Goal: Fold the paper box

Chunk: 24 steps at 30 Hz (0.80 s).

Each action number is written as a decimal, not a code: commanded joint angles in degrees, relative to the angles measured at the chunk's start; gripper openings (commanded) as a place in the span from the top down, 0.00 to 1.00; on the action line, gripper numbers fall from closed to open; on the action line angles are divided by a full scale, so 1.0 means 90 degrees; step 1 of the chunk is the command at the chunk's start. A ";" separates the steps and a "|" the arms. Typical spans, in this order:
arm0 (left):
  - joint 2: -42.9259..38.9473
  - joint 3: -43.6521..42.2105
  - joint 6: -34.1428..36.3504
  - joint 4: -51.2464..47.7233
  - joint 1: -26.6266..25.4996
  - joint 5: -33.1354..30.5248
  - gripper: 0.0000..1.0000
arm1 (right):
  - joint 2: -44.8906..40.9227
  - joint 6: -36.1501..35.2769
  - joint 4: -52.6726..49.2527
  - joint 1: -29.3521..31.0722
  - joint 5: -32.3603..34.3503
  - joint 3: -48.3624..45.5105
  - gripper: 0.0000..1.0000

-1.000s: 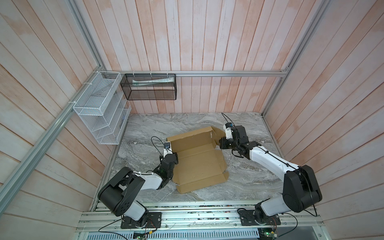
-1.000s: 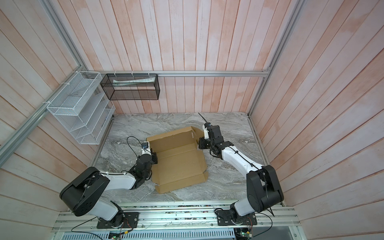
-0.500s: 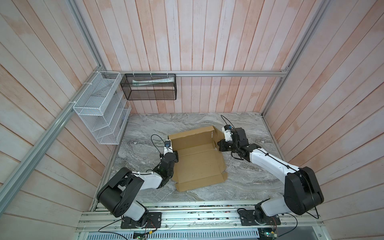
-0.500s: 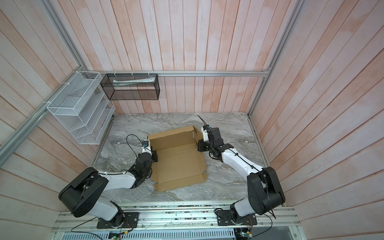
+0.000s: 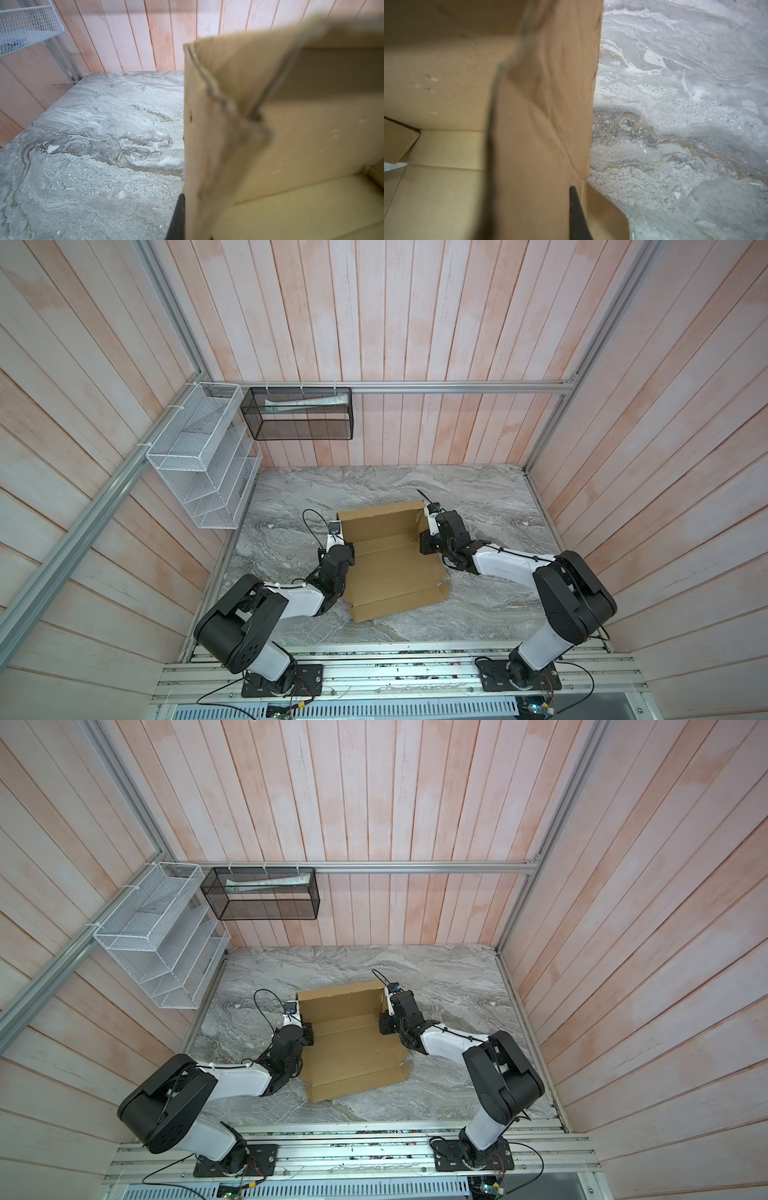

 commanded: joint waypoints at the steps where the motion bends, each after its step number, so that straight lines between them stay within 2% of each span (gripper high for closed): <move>1: 0.0091 0.0028 -0.0050 0.0232 -0.0052 0.0210 1.00 | 0.0289 -0.0046 -0.0082 0.0152 0.0193 -0.0199 0.97; 12: 0.0109 -0.0005 -0.0203 0.0216 -0.0053 0.0160 1.00 | -0.0040 -0.0138 -0.0201 0.0265 0.1068 -0.0453 0.91; 21: 0.0106 -0.0082 -0.0290 0.0251 -0.0053 0.0179 1.00 | -0.0234 -0.0198 -0.0294 0.0263 0.1013 -0.0468 0.83; 24: 0.0102 -0.0091 -0.0280 0.0237 -0.0053 0.0213 1.00 | -0.0397 -0.0222 -0.0324 0.0268 0.0960 -0.0502 0.75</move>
